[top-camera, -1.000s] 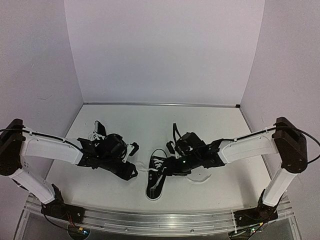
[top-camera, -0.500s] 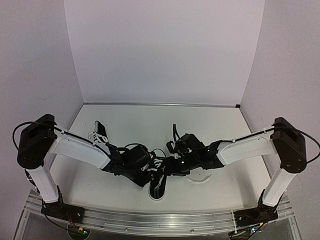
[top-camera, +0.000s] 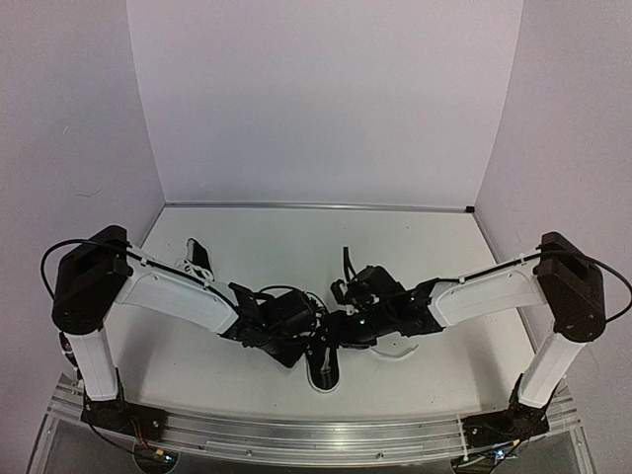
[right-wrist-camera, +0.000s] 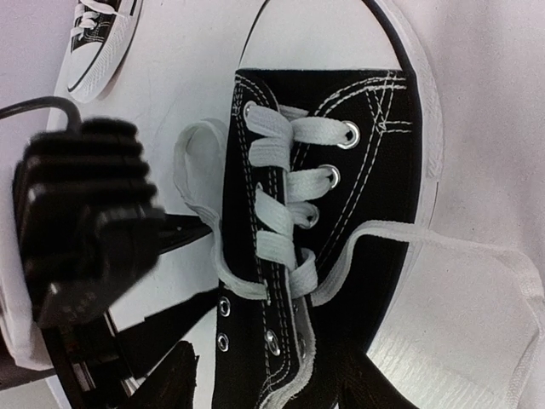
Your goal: Tie the shoes
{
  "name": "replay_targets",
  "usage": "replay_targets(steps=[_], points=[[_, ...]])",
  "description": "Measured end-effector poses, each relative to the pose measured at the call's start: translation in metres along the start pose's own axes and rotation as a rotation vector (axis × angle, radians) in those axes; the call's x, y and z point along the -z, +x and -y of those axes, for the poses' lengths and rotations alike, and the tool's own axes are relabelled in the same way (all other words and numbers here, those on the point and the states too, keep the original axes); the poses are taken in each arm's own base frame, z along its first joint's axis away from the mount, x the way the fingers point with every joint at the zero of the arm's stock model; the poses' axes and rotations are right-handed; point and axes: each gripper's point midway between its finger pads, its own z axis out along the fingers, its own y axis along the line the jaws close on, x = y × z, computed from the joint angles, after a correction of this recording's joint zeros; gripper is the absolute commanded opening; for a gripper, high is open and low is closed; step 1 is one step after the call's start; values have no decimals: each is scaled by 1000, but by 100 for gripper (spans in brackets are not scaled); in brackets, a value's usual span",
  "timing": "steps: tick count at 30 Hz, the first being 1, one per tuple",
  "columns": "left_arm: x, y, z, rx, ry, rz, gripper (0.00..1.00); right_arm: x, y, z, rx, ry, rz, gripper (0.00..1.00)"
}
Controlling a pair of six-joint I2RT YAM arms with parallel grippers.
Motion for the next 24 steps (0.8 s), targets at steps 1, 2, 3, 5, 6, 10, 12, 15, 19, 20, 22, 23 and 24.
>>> replay_targets(steps=[1, 2, 3, 5, 6, 10, 12, 15, 19, 20, 22, 23, 24], points=[[0, 0, -4, 2, -17, 2, 27, 0, 0, 0, 0, 1, -1, 51], [0, 0, -8, 0, -40, 2, 26, 0, 1, 1, 0, 1, -1, 50], [1, 1, -13, 0, -61, 1, 25, 0, 1, 1, 0, 2, -2, 49], [2, 3, -20, -2, -95, -6, 24, -1, 3, 3, -3, 4, -4, 48], [3, 5, -24, -3, -110, -13, 24, -1, 3, 4, -3, 6, -6, 46], [9, 15, -33, 5, -125, -33, 30, -1, 5, 6, -5, 9, -10, 45], [14, 19, -36, 16, -118, -33, 32, -1, 5, 6, -5, 9, -10, 44], [22, 16, -35, 36, -96, -12, 34, -1, 6, 6, 0, 11, -10, 40], [32, 2, -28, 68, -51, 43, 37, -5, 6, 6, 13, 21, -18, 29], [34, -2, -26, 74, -39, 56, 38, -7, 5, 6, 17, 23, -20, 22], [36, -6, -22, 87, -17, 72, 40, -11, 6, 6, 25, 28, -25, 6], [35, -8, -20, 98, -5, 78, 40, -12, 6, 7, 22, 33, -27, 1], [35, -8, -19, 108, 4, 83, 41, -13, 7, 8, 20, 37, -29, 0]])
